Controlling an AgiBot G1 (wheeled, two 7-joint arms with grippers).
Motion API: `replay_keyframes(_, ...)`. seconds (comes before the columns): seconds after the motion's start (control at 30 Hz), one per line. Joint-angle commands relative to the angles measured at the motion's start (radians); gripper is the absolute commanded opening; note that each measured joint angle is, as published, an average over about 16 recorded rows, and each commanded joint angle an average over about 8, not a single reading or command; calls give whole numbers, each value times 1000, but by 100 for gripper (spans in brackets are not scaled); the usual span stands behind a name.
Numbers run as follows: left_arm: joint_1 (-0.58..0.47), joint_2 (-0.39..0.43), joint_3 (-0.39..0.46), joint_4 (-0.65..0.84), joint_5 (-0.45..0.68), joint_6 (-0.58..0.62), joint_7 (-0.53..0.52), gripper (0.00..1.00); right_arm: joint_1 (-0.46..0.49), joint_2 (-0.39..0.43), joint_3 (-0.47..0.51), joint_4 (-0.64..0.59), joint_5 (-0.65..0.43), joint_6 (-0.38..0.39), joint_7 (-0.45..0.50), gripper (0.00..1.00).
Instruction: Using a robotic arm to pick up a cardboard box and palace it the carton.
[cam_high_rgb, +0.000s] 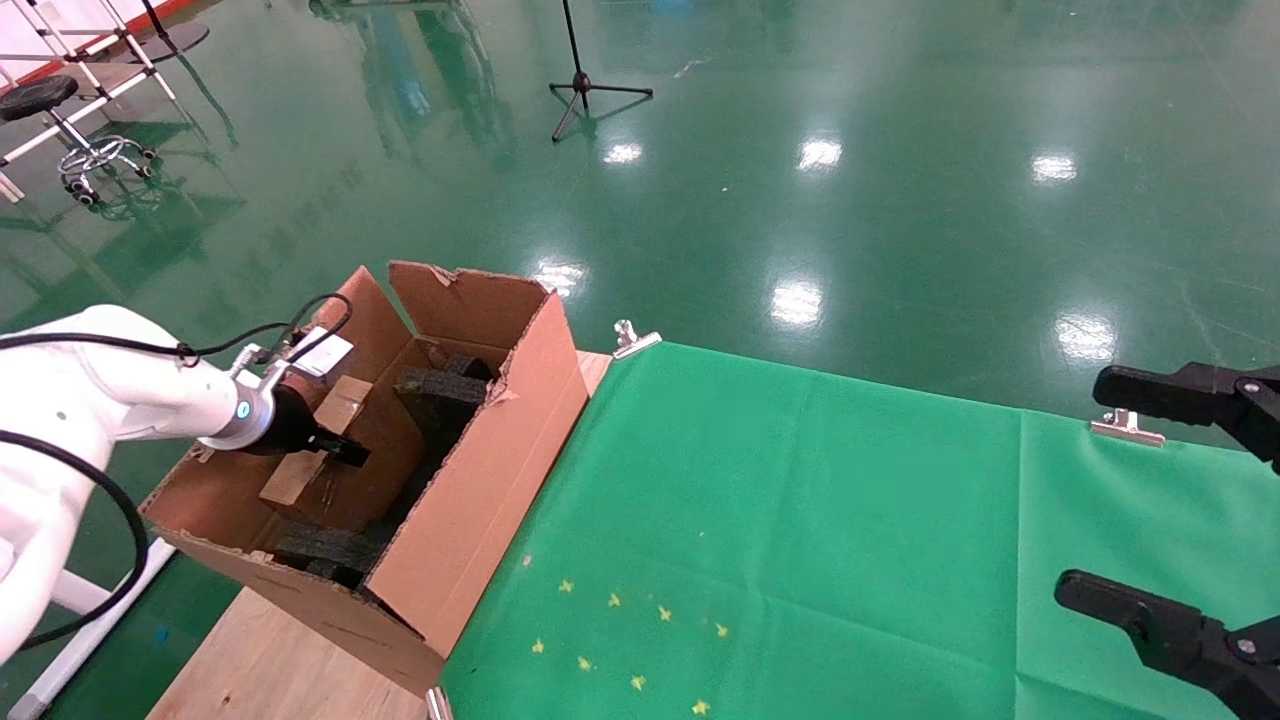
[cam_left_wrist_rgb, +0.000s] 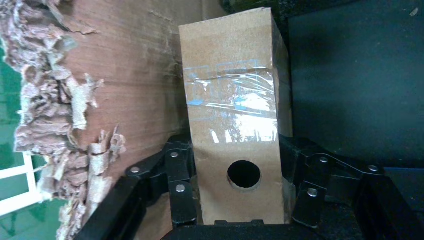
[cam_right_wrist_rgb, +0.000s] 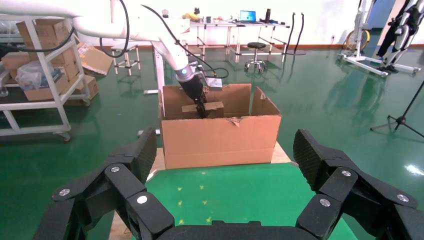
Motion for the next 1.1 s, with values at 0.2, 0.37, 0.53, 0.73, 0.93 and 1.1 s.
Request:
replay_keyframes(0.2, -4, -1, 1, 0, 3, 3, -1, 100, 0, 0, 0, 0, 0, 0, 0, 100)
replay_keyframes(0.37, -9, -1, 2, -4, 3, 4, 1, 100, 0, 0, 0, 0, 0, 0, 0, 100)
replay_keyframes(0.53, -51, -3, 1, -30, 3, 16, 13, 100, 0, 0, 0, 0, 0, 0, 0, 100)
replay_keyframes(0.73, -149, -56, -34, -149, -48, 85, 58, 100, 0, 0, 0, 0, 0, 0, 0, 100)
replay_keyframes(0.93, -205, -153, -71, -349, -102, 161, 54, 100, 0, 0, 0, 0, 0, 0, 0, 100)
replay_keyframes(1.1, -220, -220, -73, -510, -107, 214, 3, 100, 0, 0, 0, 0, 0, 0, 0, 100)
